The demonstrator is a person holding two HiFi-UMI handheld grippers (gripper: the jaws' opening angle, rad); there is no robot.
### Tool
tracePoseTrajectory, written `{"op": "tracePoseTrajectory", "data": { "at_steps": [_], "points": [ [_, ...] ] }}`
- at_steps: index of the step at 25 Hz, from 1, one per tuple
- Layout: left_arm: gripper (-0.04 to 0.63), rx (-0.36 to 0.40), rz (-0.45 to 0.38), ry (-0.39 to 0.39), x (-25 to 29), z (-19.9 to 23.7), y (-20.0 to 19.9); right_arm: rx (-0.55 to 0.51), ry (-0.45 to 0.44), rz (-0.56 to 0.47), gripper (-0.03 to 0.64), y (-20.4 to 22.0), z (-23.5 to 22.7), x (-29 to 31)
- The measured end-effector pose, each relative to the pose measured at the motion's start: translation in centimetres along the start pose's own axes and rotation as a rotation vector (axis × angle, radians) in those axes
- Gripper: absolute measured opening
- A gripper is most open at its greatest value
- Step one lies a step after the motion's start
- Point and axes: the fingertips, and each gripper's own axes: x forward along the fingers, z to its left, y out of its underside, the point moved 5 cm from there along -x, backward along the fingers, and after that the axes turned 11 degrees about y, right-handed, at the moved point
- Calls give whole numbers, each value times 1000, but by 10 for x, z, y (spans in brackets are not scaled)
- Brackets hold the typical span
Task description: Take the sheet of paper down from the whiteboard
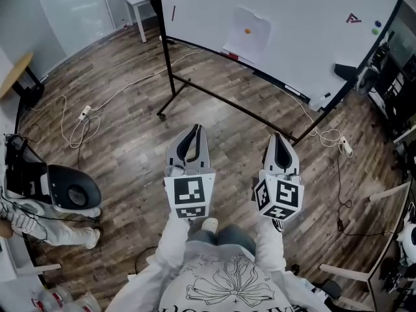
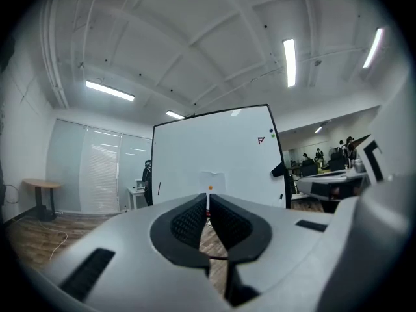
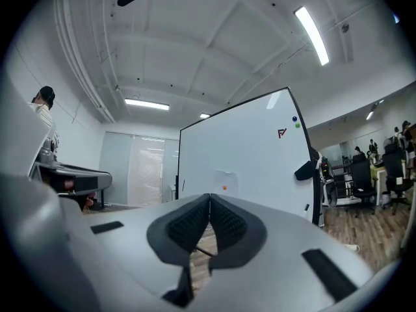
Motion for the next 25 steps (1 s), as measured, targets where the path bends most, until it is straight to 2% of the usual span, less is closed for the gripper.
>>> {"op": "tracePoseTrajectory", "data": {
  "at_steps": [13,25],
  "points": [
    [14,-35,38,10,106,41,22,-21,1,46,3,20,3,113],
    [14,-36,23,-21,261,76,11,-22,-36,21,3,6,-18,281]
  ]
}}
